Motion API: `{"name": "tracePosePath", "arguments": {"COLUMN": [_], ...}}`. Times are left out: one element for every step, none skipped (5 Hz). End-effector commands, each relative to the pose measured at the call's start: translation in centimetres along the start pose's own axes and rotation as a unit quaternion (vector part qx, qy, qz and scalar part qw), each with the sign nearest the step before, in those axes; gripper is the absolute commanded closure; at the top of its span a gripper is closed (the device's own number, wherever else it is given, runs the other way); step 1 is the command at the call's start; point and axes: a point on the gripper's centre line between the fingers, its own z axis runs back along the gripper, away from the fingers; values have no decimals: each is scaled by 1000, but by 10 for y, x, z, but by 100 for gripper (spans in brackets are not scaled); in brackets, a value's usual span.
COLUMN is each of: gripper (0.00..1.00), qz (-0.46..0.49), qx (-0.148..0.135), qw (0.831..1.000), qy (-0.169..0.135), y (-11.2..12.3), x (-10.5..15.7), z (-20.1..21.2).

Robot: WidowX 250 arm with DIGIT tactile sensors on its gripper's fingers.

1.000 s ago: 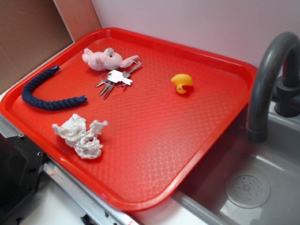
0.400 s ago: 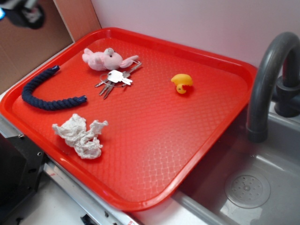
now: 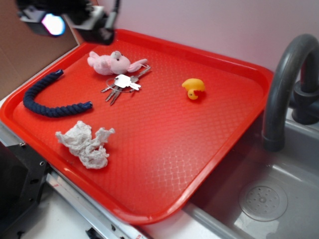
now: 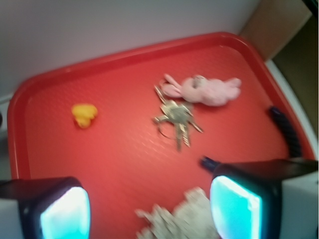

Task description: Grab the yellow duck.

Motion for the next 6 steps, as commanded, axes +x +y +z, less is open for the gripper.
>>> {"name": "tracePosePath", "arguments": {"gripper": [0,0,0,0,0,3], "qz": [8,21,12,7,2,-6], "qx": [-52,-47,-35,-16,-26,-17], "qw": [999,999,999,1000,999,999], "qy": [11,3,8,11,31,44], "y": [-49,-60,-69,-74,-79,-81], "x": [33,43,48,50,51,50], "z": [-64,-85,-104,-121,-138,-146]}}
